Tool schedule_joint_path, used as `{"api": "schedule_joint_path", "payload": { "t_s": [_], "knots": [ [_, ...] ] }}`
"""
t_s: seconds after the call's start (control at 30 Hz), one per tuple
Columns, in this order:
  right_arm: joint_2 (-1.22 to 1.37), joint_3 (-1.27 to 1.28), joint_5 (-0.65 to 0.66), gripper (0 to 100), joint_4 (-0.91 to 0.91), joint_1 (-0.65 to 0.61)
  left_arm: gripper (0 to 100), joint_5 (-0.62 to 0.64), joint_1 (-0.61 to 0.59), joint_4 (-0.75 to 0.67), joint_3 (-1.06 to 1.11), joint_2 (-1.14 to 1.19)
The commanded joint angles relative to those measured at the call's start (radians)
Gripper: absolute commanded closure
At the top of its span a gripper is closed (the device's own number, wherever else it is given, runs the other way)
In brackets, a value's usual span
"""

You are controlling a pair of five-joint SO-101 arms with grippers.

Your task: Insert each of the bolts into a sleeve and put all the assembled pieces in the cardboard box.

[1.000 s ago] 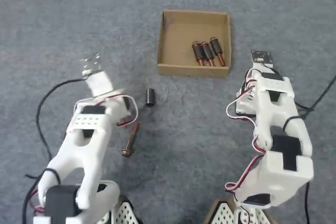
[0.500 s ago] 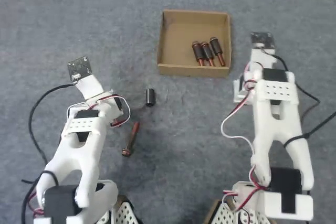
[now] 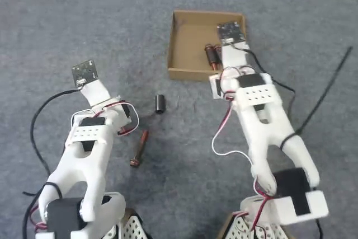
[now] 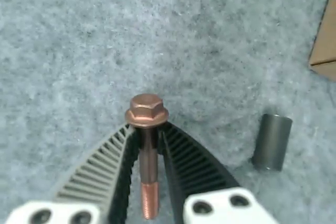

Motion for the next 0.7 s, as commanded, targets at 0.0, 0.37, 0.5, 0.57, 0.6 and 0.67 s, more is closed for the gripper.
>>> {"api": "schedule_joint_path", "payload": {
  "t_s": [0.0,0.37,0.5,0.57,0.6,0.67],
  "knots": [
    [0.019,-0.009,0.008,99.1,-0.153,-0.03,99,-0.008,-0.006,-0.031,-0.008,-0.058],
    [0.243,-0.009,0.006,99.1,-0.68,-0.031,99,-0.009,-0.005,-0.031,-0.008,-0.058],
    [0.262,0.023,0.005,99.1,-0.785,-0.031,99,-0.009,-0.005,-0.031,-0.008,-0.058],
    [0.262,0.074,0.005,99.1,-0.866,-0.038,99,-0.009,-0.005,-0.031,-0.008,-0.058],
    [0.259,0.106,0.005,99.1,-0.921,-0.039,99,-0.009,-0.005,-0.031,-0.008,-0.058],
    [0.246,0.187,0.005,99.1,-1.052,-0.041,99,-0.009,-0.005,-0.031,-0.008,-0.058]
  ]
}}
